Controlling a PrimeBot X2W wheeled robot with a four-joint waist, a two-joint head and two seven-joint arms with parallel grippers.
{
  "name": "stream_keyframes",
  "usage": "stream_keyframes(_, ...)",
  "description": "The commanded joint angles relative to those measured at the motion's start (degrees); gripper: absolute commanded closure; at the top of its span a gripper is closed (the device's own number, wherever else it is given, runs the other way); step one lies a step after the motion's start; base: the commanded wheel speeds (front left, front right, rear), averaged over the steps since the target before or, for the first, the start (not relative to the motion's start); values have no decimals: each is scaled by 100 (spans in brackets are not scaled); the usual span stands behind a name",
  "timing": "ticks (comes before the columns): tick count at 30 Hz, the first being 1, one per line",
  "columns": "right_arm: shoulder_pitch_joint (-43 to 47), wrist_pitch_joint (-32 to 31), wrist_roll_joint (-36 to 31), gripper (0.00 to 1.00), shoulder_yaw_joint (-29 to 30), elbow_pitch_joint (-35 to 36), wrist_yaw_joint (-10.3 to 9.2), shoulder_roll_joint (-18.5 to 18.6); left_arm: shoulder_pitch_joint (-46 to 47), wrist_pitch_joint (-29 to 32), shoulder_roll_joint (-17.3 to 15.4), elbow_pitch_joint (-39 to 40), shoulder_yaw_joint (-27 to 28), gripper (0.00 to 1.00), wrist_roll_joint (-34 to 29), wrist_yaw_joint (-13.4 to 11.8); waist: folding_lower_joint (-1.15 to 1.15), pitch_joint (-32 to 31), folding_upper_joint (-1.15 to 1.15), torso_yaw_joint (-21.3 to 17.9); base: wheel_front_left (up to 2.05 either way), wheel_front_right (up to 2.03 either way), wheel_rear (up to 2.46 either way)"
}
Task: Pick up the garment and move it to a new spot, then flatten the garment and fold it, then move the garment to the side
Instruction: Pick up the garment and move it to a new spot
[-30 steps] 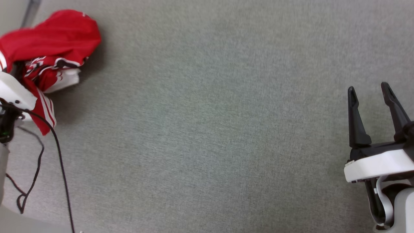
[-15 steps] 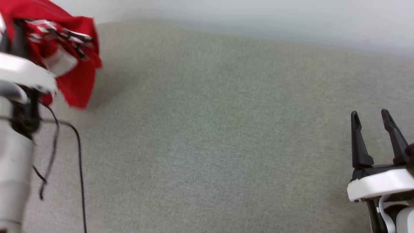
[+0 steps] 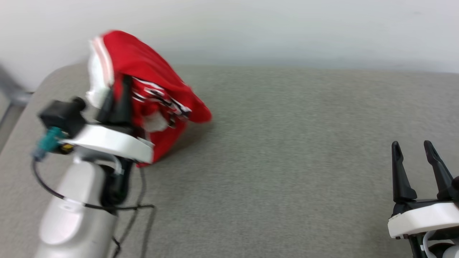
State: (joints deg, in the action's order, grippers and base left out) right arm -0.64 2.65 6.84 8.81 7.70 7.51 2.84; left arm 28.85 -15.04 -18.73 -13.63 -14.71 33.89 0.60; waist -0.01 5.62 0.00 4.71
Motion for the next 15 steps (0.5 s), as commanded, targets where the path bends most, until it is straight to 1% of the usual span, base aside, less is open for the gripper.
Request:
stream_keyframes(1, 78, -3, 7, 0, 6, 46, -4, 6, -116, 20, 80, 120, -101, 100, -29, 32, 1, -46, 0, -283, 0, 0, 0)
stream_keyframes(5, 77, -38, 56, 0, 24, 110, -4, 7, -300, 156, 396, 428, -551, 100, -33, 163, 1, 80, 0, -585, 0, 0, 0)
stream_keyframes(10, 17, -18, 70, 0, 45, 191, -4, 6, -553, 408, 753, 548, -1233, 100, -55, 350, 1, 344, 0, -844, 0, 0, 0)
stream_keyframes(12, -8, -4, 95, 0, 51, 223, -4, 6, -642, 553, 821, 527, -1531, 100, -97, 431, 1, 478, 0, -886, 0, 0, 0)
stream_keyframes(15, -49, 13, 121, 0, 9, 227, -4, 6, -798, 796, 828, 360, -1958, 100, -113, 538, 1, 663, 0, -916, 0, 0, 0)
